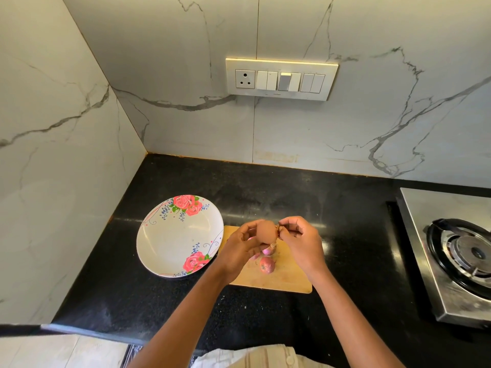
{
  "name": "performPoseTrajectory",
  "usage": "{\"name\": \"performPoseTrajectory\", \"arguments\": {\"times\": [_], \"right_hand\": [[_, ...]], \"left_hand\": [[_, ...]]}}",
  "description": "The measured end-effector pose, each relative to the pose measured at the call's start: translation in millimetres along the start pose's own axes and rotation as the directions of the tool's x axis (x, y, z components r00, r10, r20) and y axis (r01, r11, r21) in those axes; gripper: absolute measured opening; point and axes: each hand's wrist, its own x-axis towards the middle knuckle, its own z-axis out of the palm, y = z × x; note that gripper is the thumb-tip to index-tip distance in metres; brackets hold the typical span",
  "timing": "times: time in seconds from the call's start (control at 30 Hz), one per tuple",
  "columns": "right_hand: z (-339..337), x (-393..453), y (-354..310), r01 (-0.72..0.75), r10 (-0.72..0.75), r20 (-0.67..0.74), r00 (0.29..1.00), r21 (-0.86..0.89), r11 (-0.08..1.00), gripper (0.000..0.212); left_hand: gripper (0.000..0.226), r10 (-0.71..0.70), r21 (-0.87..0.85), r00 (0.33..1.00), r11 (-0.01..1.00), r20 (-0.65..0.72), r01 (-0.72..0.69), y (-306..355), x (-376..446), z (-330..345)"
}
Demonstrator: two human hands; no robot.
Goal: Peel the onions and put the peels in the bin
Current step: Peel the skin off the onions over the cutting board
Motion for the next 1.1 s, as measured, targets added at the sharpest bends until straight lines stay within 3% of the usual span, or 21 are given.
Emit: {"name": "performPoseTrajectory", "arguments": {"times": [0.17, 0.27, 0.4, 0.63, 0.73, 0.83, 0.9, 1.0, 1.1], "right_hand": [[1, -5, 4, -0.048, 0.021, 0.156, 0.988, 0.169, 0.984, 0.013], [1, -5, -2, 0.007, -0.028, 0.147, 0.989, 0.145, 0.989, 0.022], [-2, 0, 0, -0.024, 0.005, 0.118, 0.993, 0.159, 0.987, 0.015], [8, 2, 4, 0.092, -0.086, 0.074, 0.993, -0.071, 0.993, 0.004], [9, 2, 8, 0.066, -0.062, 0.035, 0.997, -0.142, 0.988, 0.011], [4, 1, 13, 0.013, -0.014, -0.001, 1.000, -0.102, 0.995, 0.019], [1, -1, 16, -0.001, 0.002, 0.041, 0.999, -0.032, 0.999, 0.010], [2, -5, 12, 0.044, -0.047, 0.189, 0.981, 0.022, 0.999, 0.027], [4, -5, 9, 0.072, -0.073, 0.198, 0.978, 0.015, 0.997, 0.032]], "left_hand": [[0.030, -0.041, -0.134, 0.999, 0.990, 0.016, 0.043, -3, -1, 0], [0.030, -0.021, -0.059, 1.000, 0.998, 0.014, 0.021, 1, 1, -1], [0.049, 0.031, 0.109, 0.999, 0.993, 0.028, -0.034, 5, 4, 0], [0.045, 0.062, 0.151, 0.998, 0.987, 0.013, -0.063, 2, 5, -1], [0.055, 0.043, 0.103, 0.999, 0.994, -0.006, -0.042, -1, 4, 1], [0.055, 0.019, 0.045, 0.999, 0.999, 0.033, -0.021, -2, 2, 0], [0.051, 0.012, 0.038, 0.999, 0.999, 0.040, -0.013, -1, 0, -1], [0.043, 0.012, 0.061, 1.000, 0.998, 0.016, -0.013, 0, -1, -5], [0.037, 0.019, 0.154, 1.000, 0.988, 0.016, -0.021, 1, 0, -7]]}}
